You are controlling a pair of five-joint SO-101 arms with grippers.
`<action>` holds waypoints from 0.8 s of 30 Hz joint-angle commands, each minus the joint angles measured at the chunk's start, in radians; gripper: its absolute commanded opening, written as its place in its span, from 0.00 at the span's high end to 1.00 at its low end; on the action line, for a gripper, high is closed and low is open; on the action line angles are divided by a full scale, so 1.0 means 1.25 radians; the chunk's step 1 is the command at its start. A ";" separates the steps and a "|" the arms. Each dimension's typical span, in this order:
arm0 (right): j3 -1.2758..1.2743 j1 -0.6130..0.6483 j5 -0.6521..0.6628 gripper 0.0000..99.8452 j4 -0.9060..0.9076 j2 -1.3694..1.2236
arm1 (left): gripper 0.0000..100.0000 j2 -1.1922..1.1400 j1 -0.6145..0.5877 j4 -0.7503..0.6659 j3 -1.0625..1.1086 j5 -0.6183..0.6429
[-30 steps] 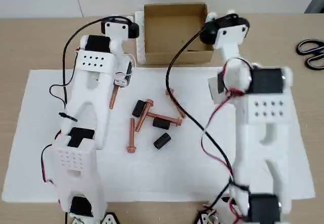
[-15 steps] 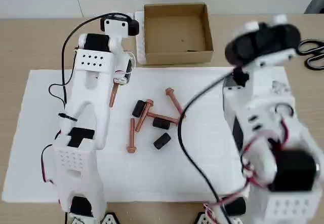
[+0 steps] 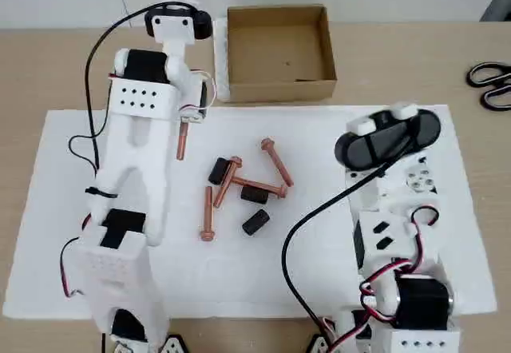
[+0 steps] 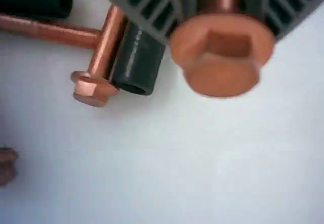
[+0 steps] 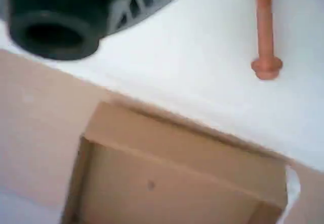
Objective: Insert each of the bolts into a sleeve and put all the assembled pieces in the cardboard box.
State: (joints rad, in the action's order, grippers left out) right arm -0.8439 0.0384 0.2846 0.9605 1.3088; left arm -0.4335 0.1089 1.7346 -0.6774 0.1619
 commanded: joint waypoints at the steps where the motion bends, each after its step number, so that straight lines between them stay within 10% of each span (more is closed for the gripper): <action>1: -0.009 -0.024 0.016 1.00 0.008 0.024 | 0.99 0.065 0.037 0.012 -0.035 0.009; 24: -0.220 0.091 -0.068 1.00 0.068 0.413 | 0.99 0.066 0.092 0.011 -0.040 0.009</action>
State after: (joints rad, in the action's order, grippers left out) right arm -1.1001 0.1381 0.2601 1.0418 1.7768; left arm -0.4289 0.2209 1.7346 -0.6774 0.1695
